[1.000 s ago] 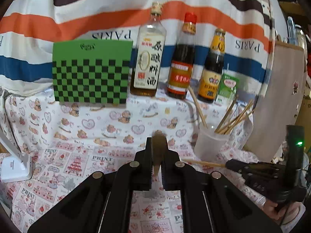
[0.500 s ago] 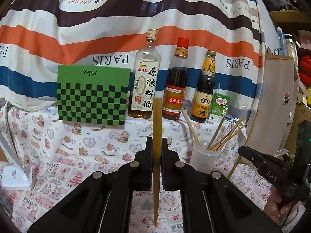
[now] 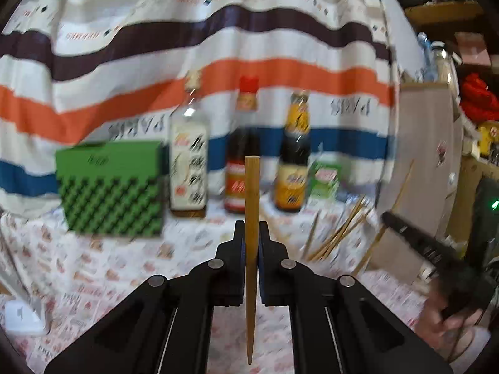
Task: Organize utensils
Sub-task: 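Carry both held chopsticks over the clear cup and open both tools to drop them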
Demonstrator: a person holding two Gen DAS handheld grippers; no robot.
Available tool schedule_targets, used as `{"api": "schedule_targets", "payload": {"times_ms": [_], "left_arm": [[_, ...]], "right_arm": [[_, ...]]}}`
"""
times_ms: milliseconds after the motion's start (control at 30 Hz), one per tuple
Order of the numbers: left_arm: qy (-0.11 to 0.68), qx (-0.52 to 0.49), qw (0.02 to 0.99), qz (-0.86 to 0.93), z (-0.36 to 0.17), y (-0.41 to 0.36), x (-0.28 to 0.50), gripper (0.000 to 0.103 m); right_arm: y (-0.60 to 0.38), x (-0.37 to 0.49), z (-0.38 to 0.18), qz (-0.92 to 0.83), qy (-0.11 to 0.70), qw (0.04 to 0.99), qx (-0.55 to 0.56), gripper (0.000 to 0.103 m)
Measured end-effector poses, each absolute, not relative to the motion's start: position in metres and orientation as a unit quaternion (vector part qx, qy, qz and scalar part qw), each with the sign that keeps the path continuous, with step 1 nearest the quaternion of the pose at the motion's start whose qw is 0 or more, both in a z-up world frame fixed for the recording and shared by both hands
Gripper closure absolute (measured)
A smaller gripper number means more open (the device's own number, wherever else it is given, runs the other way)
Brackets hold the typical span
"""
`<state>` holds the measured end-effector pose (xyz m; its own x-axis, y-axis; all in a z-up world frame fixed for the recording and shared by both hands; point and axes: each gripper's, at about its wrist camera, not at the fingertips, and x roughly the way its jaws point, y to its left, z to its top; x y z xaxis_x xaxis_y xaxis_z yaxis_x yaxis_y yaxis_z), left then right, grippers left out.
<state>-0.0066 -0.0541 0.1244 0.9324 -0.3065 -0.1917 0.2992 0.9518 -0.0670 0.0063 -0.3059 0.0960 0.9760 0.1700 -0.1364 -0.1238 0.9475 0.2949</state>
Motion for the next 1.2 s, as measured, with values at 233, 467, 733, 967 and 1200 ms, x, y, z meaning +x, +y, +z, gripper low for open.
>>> {"api": "schedule_targets", "payload": {"times_ms": [233, 467, 733, 967, 1200], "left_arm": [[0.068, -0.080, 0.979, -0.173, 0.170, -0.074, 0.025, 0.097], [0.026, -0.085, 0.983, -0.160, 0.189, -0.092, 0.064, 0.097], [0.057, -0.106, 0.976, -0.181, 0.180, -0.113, 0.113, 0.097], [0.104, -0.062, 0.975, -0.185, 0.141, -0.142, 0.134, 0.097], [0.160, -0.057, 0.967, -0.191, 0.108, -0.151, 0.156, 0.097]], "right_arm": [[-0.315, 0.037, 0.132, 0.043, 0.031, 0.987, 0.154, 0.097], [-0.321, 0.081, 0.102, 0.022, 0.061, 0.983, 0.170, 0.097], [-0.323, 0.105, 0.073, 0.075, 0.163, 0.969, 0.166, 0.097], [-0.331, 0.112, 0.063, 0.077, 0.194, 0.961, 0.182, 0.095], [-0.333, 0.115, 0.060, 0.078, 0.206, 0.957, 0.188, 0.095]]}}
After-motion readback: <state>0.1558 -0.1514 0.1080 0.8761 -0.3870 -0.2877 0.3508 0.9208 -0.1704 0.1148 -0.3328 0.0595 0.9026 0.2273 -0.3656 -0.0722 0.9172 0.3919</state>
